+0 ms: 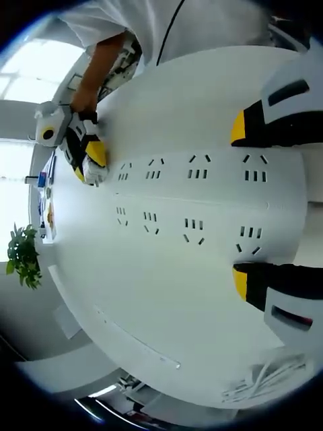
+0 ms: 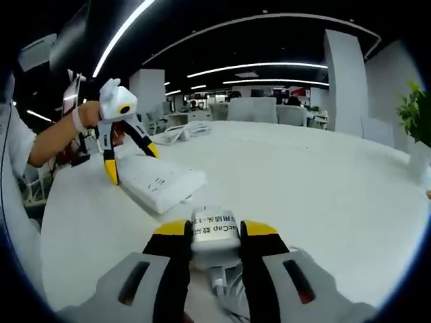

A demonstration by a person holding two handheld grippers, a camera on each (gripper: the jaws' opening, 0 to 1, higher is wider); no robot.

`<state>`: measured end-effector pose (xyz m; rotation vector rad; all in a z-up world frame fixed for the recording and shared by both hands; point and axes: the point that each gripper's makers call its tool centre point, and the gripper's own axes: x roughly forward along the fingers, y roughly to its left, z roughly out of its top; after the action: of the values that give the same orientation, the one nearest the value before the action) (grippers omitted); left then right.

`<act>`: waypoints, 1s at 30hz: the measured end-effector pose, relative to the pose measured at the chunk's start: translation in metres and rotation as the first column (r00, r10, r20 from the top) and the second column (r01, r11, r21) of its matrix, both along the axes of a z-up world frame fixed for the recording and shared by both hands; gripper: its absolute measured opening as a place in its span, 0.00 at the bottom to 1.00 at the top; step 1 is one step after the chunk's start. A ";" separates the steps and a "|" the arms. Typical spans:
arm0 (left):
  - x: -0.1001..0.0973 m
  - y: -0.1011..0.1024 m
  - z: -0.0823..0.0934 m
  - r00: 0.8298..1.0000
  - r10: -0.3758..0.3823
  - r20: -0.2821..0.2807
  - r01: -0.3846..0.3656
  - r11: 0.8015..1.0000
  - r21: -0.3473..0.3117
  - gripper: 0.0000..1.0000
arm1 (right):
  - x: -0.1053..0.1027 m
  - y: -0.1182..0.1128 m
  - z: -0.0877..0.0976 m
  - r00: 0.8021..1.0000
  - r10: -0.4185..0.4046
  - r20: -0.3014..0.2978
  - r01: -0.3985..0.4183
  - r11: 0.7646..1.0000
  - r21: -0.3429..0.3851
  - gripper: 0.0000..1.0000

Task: Straighten the power strip on the desk, plug the charger into it

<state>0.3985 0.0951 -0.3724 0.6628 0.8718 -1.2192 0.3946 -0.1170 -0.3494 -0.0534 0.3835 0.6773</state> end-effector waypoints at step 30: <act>-0.007 0.001 0.002 1.000 -0.001 0.013 0.001 1.000 -0.019 0.70 | -0.003 0.074 0.017 0.814 -0.083 -0.575 0.000 0.990 -0.142 0.27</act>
<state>0.3919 0.0956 -0.3703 0.6553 0.8484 -1.2214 0.3920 -0.0433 -0.3320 0.0359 1.0231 0.6133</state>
